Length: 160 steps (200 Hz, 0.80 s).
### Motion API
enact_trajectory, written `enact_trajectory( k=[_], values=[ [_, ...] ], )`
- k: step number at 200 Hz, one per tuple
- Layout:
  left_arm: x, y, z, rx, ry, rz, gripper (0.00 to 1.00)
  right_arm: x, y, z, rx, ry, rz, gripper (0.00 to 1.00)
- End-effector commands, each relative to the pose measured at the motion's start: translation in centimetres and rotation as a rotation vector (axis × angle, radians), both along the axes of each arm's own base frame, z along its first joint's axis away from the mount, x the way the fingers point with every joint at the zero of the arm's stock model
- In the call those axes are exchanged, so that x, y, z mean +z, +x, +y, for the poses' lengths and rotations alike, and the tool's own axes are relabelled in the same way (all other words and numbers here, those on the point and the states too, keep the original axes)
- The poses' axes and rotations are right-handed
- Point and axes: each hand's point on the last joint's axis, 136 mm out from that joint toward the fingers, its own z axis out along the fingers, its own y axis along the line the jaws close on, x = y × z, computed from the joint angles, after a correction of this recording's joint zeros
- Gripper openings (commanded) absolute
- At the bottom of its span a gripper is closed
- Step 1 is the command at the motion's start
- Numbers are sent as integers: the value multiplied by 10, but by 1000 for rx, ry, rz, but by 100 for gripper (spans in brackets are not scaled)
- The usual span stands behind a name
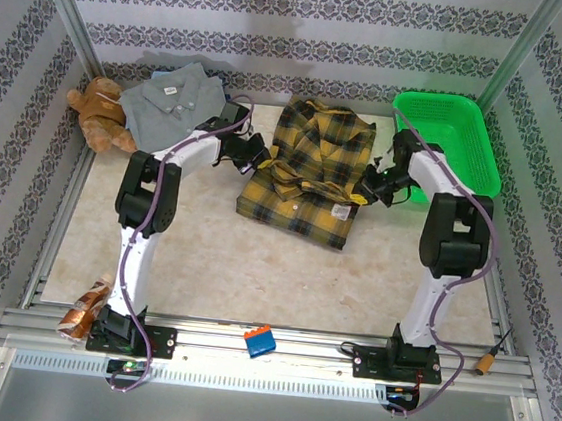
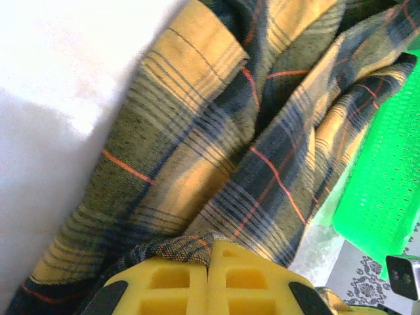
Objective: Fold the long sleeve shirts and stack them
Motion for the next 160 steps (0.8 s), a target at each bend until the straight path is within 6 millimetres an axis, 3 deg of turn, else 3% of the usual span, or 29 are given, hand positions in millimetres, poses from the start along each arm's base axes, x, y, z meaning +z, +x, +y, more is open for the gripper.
enact_trajectory(
  k=[1, 24, 31, 43, 55, 71, 79, 93, 104, 120, 136, 160],
  values=[
    [-1, 20, 7, 37, 4, -38, 0, -7, 14, -9, 13, -43, -23, 0],
    [-7, 22, 10, 47, 19, -41, 1, -12, 24, -9, 15, -47, -30, 0],
    [-9, 23, 12, 56, 19, -43, 2, -13, 27, -8, 19, -46, -37, 5],
    [-11, 26, 12, 74, 2, -52, 15, -15, 32, -9, 21, -55, -48, 10],
    [-8, 30, 10, 90, -33, -67, 26, -17, 37, -12, 9, -65, -46, 23],
    [12, 37, 10, 115, -64, -115, 50, -4, 45, -8, -4, -36, -84, 30],
    [26, 39, 12, 119, -52, -137, 58, 8, 50, -7, -17, -25, -119, 35],
    [72, 39, 15, 89, 4, -216, 69, 32, 56, -6, -40, -11, -188, 42],
    [98, 32, 28, 96, 95, -239, 81, 54, 59, -7, -51, -19, -242, 49],
    [131, 19, 48, 118, 190, -275, 85, 83, 56, -10, -64, -37, -312, 53],
    [151, 0, 54, 117, 220, -302, 86, 106, 46, -11, -67, -59, -367, 58],
    [146, -36, 47, 66, 237, -290, 84, 119, 22, -5, -40, -94, -395, 61]
  ],
)
